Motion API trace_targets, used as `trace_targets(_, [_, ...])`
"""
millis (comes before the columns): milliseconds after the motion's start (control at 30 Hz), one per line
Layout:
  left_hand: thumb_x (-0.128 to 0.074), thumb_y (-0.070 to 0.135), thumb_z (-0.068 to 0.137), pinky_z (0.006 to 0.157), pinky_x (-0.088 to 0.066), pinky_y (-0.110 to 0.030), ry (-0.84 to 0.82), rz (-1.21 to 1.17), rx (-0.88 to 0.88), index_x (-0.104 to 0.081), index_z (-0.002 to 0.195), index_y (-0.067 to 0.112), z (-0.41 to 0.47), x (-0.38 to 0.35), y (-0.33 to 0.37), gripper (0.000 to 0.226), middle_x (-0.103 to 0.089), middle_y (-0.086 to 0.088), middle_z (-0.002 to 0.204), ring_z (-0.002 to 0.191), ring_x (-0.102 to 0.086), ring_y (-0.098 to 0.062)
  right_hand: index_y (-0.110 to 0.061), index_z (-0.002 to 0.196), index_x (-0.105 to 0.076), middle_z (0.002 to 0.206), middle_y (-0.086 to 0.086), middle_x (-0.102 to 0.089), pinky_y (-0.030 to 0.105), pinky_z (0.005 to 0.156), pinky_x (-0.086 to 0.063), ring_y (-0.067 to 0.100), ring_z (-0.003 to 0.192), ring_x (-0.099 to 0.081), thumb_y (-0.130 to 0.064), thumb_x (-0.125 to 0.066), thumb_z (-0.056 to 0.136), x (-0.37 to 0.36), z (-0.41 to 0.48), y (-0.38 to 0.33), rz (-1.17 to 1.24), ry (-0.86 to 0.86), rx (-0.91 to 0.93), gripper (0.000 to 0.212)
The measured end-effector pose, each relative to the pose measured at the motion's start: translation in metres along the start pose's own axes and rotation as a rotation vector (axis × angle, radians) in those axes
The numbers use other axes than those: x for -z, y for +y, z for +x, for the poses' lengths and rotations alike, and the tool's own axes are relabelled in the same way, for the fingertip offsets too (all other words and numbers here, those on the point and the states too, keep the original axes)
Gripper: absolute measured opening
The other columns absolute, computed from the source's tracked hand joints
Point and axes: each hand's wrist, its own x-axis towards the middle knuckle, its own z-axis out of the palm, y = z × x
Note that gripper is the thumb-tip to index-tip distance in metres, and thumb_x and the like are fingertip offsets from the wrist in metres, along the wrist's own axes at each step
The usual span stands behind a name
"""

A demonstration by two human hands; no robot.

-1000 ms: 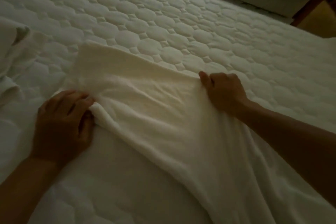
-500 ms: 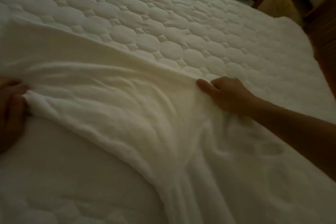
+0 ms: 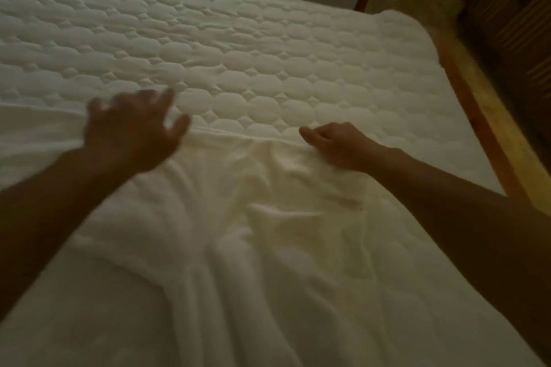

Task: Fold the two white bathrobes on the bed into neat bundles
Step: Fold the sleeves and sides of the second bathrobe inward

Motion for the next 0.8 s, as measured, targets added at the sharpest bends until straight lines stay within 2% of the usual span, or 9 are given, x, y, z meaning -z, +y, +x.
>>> trace_targets(67, [-0.012,0.075,0.093,0.116,-0.017,-0.064,-0.104,-0.053,-0.107,-0.014,0.158,0.037,-0.018,-0.003,0.072,0.076,-0.022,-0.005,0.167,0.151,-0.024,-0.033,-0.012,0.103,-0.074,0.098,0.002,-0.066,0.037,0.083,-0.048,0.025,0.091,-0.062,-0.059,-0.037,0.102,0.007,-0.012,0.019,0.087,0.034,0.067,0.060])
trace_targets(133, [-0.001,0.078,0.089,0.118,-0.001,-0.067,-0.205,-0.142,-0.058,0.005,0.158,0.042,-0.040,-0.033,0.109,0.078,0.002,0.003,0.171,0.156,0.000,-0.029,-0.004,0.081,-0.067,0.080,0.009,-0.066,0.035,0.071,-0.047,0.022,0.072,-0.059,-0.054,-0.039,0.103,0.007,-0.019,0.039,0.120,0.113,0.108,0.062])
trace_targets(267, [0.002,0.076,0.087,0.119,-0.001,-0.064,-0.099,-0.223,0.119,-0.009,0.159,0.040,-0.060,-0.094,0.079,0.081,-0.006,0.007,0.170,0.156,-0.002,-0.024,-0.007,0.059,-0.052,0.057,0.003,-0.049,0.023,0.053,-0.031,0.014,0.052,-0.041,-0.049,-0.043,0.104,-0.021,-0.030,0.073,0.194,0.299,0.134,0.062])
trace_targets(367, [-0.003,0.075,0.085,0.119,0.003,-0.061,-0.075,-0.269,0.089,-0.015,0.158,0.044,-0.059,-0.100,0.083,0.080,-0.008,0.010,0.170,0.156,-0.002,-0.020,-0.007,0.078,-0.068,0.075,0.014,-0.064,0.032,0.068,-0.041,0.029,0.072,-0.060,-0.050,-0.031,0.106,-0.009,-0.005,0.078,-0.129,0.358,0.097,0.064])
trace_targets(433, [-0.006,0.077,0.083,0.118,0.004,-0.061,-0.065,-0.302,0.099,-0.017,0.157,0.045,-0.055,-0.101,0.081,0.082,-0.008,0.011,0.170,0.156,-0.002,-0.018,-0.007,0.078,-0.068,0.082,0.021,-0.067,0.038,0.080,-0.041,0.037,0.082,-0.064,-0.055,-0.026,0.106,0.018,0.031,0.073,-0.242,0.501,0.063,0.070])
trace_targets(567, [-0.009,0.079,0.080,0.118,0.002,-0.063,-0.056,-0.327,0.118,-0.020,0.157,0.044,-0.055,-0.104,0.081,0.086,-0.009,0.009,0.170,0.156,-0.003,-0.020,-0.006,0.082,-0.066,0.089,0.023,-0.069,0.038,0.076,-0.040,0.039,0.085,-0.065,-0.063,-0.031,0.102,0.008,0.062,0.079,-0.323,0.493,0.027,0.070])
trace_targets(633, [-0.010,0.082,0.077,0.118,0.002,-0.063,-0.086,-0.326,0.116,-0.019,0.157,0.044,-0.054,-0.103,0.081,0.089,-0.008,0.010,0.170,0.156,-0.002,-0.020,-0.004,0.087,-0.067,0.093,0.021,-0.069,0.035,0.073,-0.036,0.038,0.090,-0.064,-0.057,-0.034,0.104,-0.016,0.045,0.087,-0.155,0.556,-0.077,0.065])
trace_targets(733, [-0.006,0.083,0.075,0.118,0.004,-0.062,-0.120,-0.305,0.124,-0.013,0.158,0.044,-0.051,-0.104,0.081,0.092,-0.002,0.011,0.170,0.156,0.002,-0.018,-0.010,0.093,-0.063,0.091,0.008,-0.063,0.031,0.076,-0.036,0.031,0.093,-0.061,-0.051,-0.039,0.105,-0.033,0.008,0.090,0.348,0.870,-0.247,0.049])
trace_targets(800, [-0.004,0.083,0.076,0.118,0.005,-0.062,-0.123,-0.298,0.125,-0.010,0.158,0.045,-0.052,-0.105,0.080,0.090,0.001,0.012,0.170,0.156,0.004,-0.018,-0.015,0.103,-0.063,0.098,0.002,-0.061,0.029,0.082,-0.038,0.026,0.097,-0.059,-0.054,-0.042,0.103,-0.041,-0.015,0.083,0.421,0.840,-0.286,0.044])
